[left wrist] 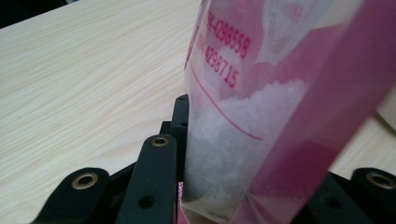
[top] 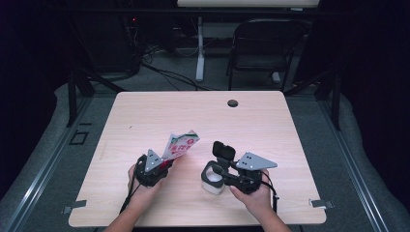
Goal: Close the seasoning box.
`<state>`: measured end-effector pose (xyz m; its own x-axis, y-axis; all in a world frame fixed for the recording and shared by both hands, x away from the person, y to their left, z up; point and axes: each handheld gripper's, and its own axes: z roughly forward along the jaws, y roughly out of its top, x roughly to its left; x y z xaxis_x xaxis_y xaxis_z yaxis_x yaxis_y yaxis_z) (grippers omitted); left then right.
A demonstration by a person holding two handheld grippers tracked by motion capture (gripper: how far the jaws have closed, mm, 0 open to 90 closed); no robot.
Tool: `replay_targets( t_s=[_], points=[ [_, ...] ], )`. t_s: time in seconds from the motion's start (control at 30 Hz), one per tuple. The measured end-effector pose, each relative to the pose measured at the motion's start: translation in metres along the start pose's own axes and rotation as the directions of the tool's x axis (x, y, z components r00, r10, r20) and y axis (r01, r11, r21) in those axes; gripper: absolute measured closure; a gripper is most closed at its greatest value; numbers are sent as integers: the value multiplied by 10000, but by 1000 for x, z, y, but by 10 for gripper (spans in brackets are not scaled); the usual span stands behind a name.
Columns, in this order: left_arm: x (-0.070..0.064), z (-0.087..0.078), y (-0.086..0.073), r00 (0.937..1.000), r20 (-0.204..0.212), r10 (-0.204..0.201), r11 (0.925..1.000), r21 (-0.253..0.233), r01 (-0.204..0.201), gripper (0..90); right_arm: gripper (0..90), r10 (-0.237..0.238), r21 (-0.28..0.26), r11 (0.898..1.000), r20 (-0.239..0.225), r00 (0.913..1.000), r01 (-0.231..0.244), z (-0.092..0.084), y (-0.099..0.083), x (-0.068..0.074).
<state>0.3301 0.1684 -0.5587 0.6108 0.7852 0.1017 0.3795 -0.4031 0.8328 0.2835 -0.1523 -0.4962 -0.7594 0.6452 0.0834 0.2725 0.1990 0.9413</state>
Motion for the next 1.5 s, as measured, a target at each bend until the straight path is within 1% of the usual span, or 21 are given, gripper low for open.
replay_targets(
  t_s=[0.17,0.3,0.4,0.47,0.57,0.6,0.67,0.8,0.9,0.97,1.0,1.07,1.2,1.23,1.3,1.37,1.47,1.5],
  points=[
    [10,-4,0,9990,-270,-357,9993,-76,355,728,664,54,1,10000,7,10000,-54,1,-1,-1],
    [18,-8,0,9965,-565,-623,9980,-89,619,728,664,90,29,10000,29,10000,-90,1,-2,-1],
    [27,-11,-2,9919,-954,-838,9965,-118,831,727,664,93,85,9999,62,9999,-94,1,-3,-2],
    [32,-13,-3,9876,-1105,-1114,9938,-147,1105,727,663,106,107,9999,51,9999,-106,1,-4,-3],
    [38,-15,-5,9806,-1429,-1339,9910,-118,1336,727,664,218,86,9997,57,9997,-219,0,-5,-4],
    [40,-15,-5,9792,-1493,-1376,9904,-87,1378,727,664,231,110,9997,69,9997,-232,0,-6,-4],
    [43,-16,-6,9776,-1581,-1387,9902,-56,1396,727,663,231,122,9997,89,9997,-232,0,-6,-4],
    [47,-17,-7,9723,-1824,-1460,9889,1,1485,727,664,229,140,9996,71,9997,-230,1,-6,-4],
    [50,-18,-8,9682,-1896,-1631,9862,-26,1656,727,664,260,142,9996,85,9996,-261,1,-7,-4],
    [52,-20,-8,9677,-1931,-1619,9862,33,1656,727,664,282,139,9995,63,9996,-283,0,-7,-5],
    [53,-20,-8,9659,-1967,-1683,9852,-1,1717,727,664,283,143,9995,74,9996,-284,0,-7,-5],
    [56,-22,-7,9654,-2023,-1645,9852,136,1707,727,664,299,145,9994,74,9995,-300,0,-8,-5],
    [59,-26,-5,9634,-2223,-1501,9875,137,1570,727,664,300,154,9994,76,9995,-301,0,-8,-5],
    [60,-27,-5,9619,-2294,-1490,9878,107,1555,726,664,305,150,9994,65,9995,-306,1,-8,-5],
    [62,-28,-5,9617,-2356,-1400,9886,206,1490,726,664,309,166,9994,83,9995,-311,1,-9,-5],
    [64,-29,-5,9599,-2482,-1307,9892,320,1430,726,664,337,172,9993,96,9994,-339,1,-9,-5],
    [67,-29,-6,9559,-2607,-1352,9880,375,1500,726,664,322,214,9992,91,9994,-324,0,-9,-5],
    [68,-29,-7,9556,-2621,-1344,9873,473,1518,726,663,338,201,9992,62,9994,-339,1,-9,-5]
  ],
)
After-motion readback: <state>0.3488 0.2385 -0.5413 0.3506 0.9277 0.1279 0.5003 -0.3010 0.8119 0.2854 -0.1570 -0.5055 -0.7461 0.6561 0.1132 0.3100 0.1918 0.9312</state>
